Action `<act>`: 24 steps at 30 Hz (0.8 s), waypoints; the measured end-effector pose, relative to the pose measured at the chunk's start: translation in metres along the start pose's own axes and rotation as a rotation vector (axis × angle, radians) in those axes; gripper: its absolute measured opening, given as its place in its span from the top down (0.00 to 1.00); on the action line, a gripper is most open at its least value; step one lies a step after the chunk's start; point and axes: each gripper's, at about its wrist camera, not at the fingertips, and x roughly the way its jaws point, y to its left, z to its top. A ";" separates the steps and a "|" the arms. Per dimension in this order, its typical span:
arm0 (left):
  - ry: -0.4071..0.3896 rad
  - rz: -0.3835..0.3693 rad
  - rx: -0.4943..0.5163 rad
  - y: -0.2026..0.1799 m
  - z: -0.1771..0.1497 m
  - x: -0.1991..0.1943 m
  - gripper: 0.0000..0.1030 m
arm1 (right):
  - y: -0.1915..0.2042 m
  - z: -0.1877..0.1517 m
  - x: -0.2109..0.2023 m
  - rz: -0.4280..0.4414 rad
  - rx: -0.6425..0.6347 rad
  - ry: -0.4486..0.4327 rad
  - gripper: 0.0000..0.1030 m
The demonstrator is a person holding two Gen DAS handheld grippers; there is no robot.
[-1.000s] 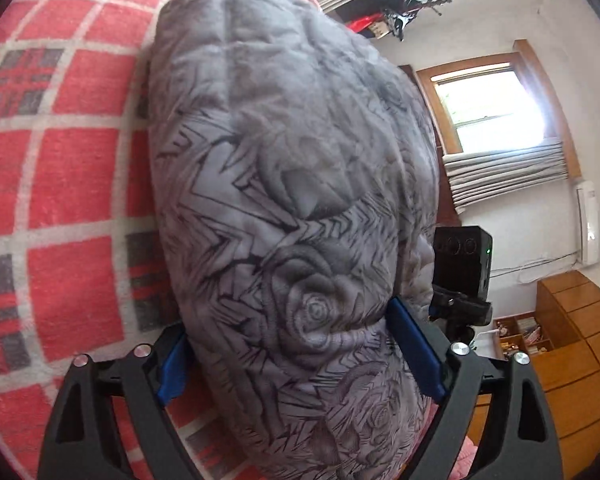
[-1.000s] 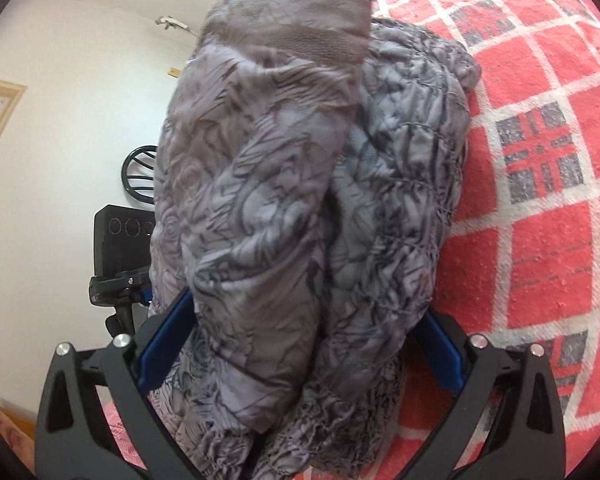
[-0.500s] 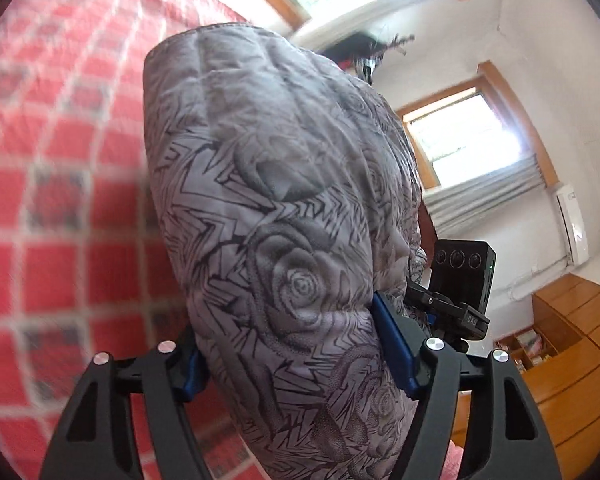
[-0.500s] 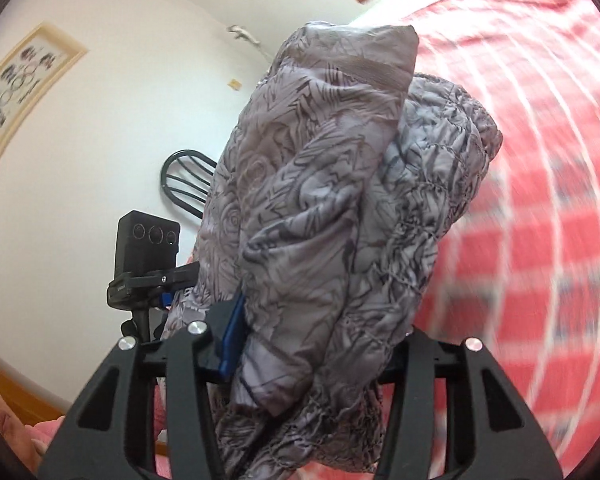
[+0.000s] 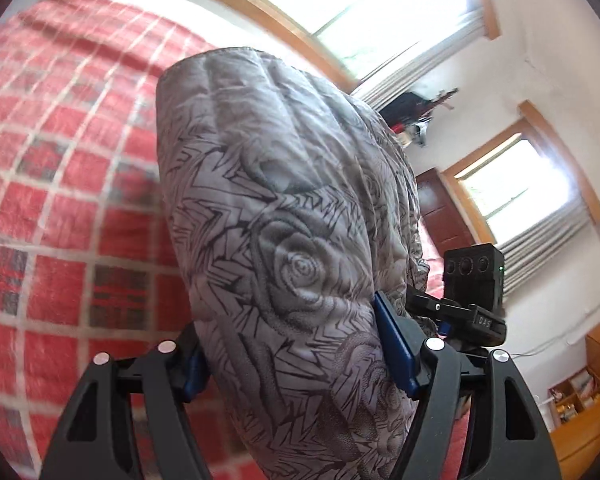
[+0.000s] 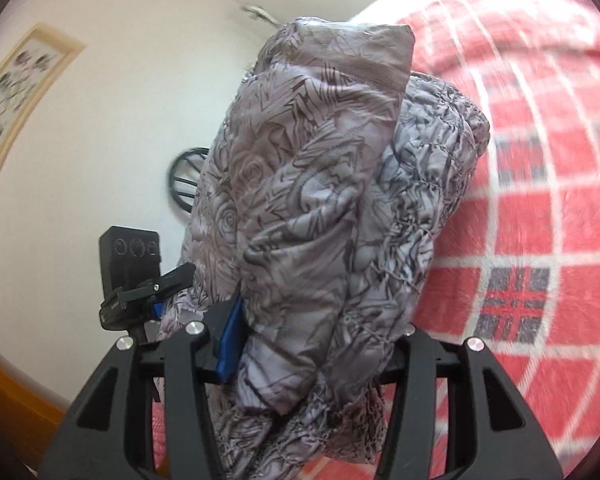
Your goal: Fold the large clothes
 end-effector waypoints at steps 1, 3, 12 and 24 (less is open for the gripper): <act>0.009 0.013 -0.015 0.007 -0.003 0.009 0.30 | -0.010 -0.002 0.009 0.005 0.031 0.010 0.49; 0.003 -0.021 -0.036 0.020 -0.008 0.013 0.25 | -0.022 -0.008 0.015 0.054 0.076 0.008 0.45; -0.044 0.075 -0.089 0.025 -0.028 -0.026 0.23 | 0.012 -0.038 -0.042 -0.123 -0.001 -0.026 0.18; -0.061 0.307 0.052 0.005 -0.084 -0.040 0.21 | -0.006 -0.067 -0.050 -0.300 0.027 -0.006 0.21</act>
